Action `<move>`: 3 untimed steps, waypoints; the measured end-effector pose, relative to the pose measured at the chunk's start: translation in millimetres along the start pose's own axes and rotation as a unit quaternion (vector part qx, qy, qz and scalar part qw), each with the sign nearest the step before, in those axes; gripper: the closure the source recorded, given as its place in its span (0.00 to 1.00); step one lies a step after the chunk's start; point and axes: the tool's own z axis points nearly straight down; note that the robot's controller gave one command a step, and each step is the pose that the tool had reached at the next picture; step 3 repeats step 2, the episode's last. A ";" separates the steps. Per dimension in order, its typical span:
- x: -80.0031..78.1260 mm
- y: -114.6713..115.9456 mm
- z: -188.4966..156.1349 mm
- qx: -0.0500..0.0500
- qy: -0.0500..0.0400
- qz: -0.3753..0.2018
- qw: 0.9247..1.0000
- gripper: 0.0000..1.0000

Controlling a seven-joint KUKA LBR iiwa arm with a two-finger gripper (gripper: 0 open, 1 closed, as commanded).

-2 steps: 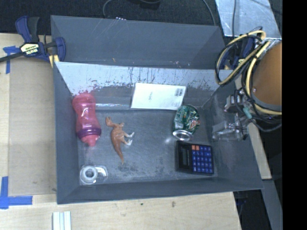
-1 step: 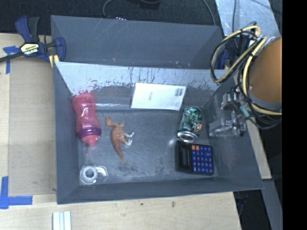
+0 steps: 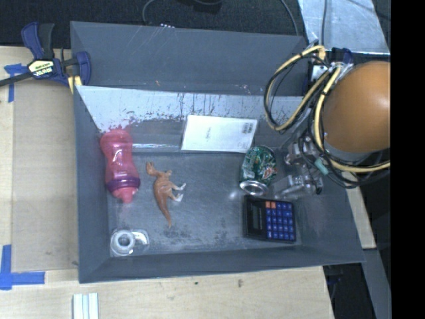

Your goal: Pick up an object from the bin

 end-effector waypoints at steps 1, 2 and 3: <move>-5.7 22.3 10.1 0.004 0.001 -0.072 0.997 1.00; -4.4 33.3 12.9 0.002 0.000 -0.123 0.992 1.00; -4.4 33.3 12.9 0.002 0.000 -0.123 0.992 1.00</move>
Offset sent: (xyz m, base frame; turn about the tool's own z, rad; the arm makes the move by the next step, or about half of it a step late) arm -0.0202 0.0045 -0.0185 -0.4164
